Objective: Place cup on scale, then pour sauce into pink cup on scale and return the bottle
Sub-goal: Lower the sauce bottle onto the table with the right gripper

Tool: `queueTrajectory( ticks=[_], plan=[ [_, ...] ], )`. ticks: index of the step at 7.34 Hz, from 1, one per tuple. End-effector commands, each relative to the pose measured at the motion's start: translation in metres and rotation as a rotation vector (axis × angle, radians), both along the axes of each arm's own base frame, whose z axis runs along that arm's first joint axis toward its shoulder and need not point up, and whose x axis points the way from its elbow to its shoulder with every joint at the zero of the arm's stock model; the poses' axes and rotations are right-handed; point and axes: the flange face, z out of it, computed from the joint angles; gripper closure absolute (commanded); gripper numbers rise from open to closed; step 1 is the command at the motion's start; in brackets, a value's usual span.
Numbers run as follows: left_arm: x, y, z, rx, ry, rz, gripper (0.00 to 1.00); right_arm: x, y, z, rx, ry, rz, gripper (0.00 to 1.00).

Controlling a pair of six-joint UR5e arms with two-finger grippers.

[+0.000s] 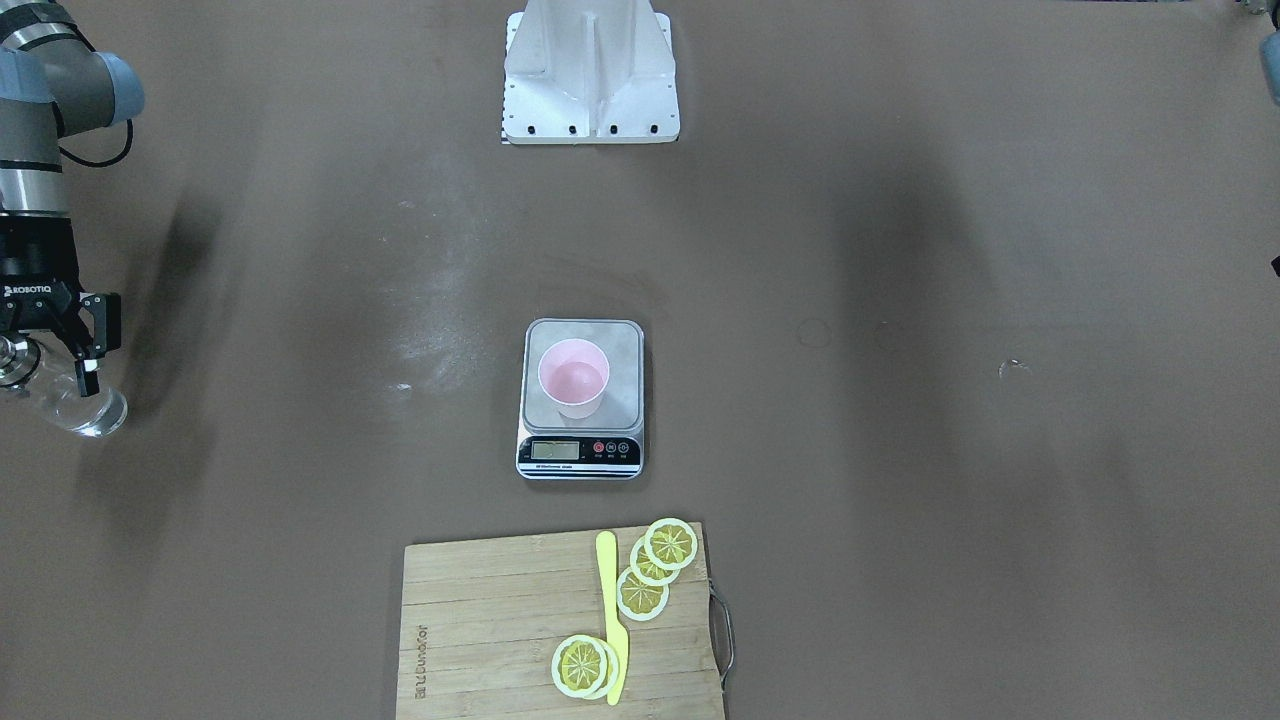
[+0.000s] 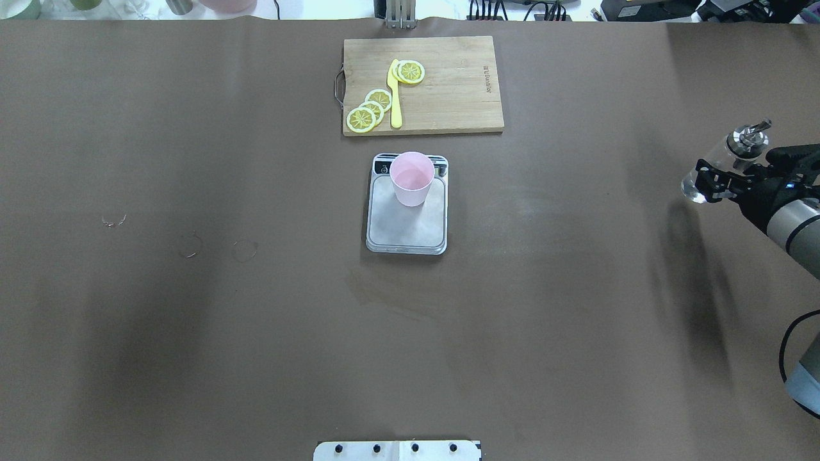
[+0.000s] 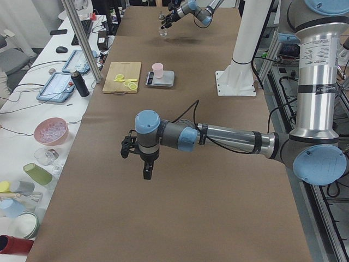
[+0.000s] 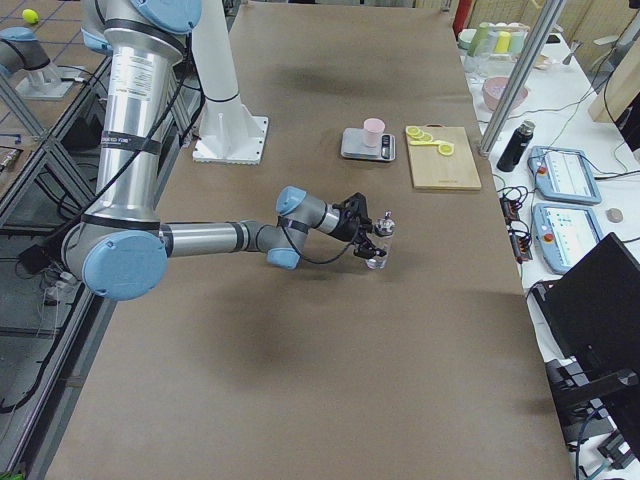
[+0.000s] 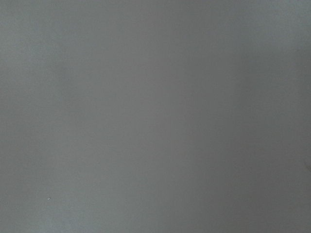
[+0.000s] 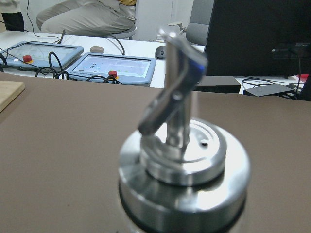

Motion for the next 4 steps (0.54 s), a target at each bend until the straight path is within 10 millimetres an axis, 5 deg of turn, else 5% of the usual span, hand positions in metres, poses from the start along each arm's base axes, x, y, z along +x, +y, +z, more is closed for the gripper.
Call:
queueTrajectory(
  ticks=[1, 4],
  plan=[
    [0.003, 0.002, -0.001, -0.011, 0.035, 0.008, 0.02, -0.004, 0.001, 0.005, -0.029, -0.026, -0.026, 1.0],
    [0.003, 0.002, 0.0, -0.011, 0.037, 0.009, 0.02, -0.004, 0.002, 0.017, -0.031, -0.027, -0.028, 1.0]
  ],
)
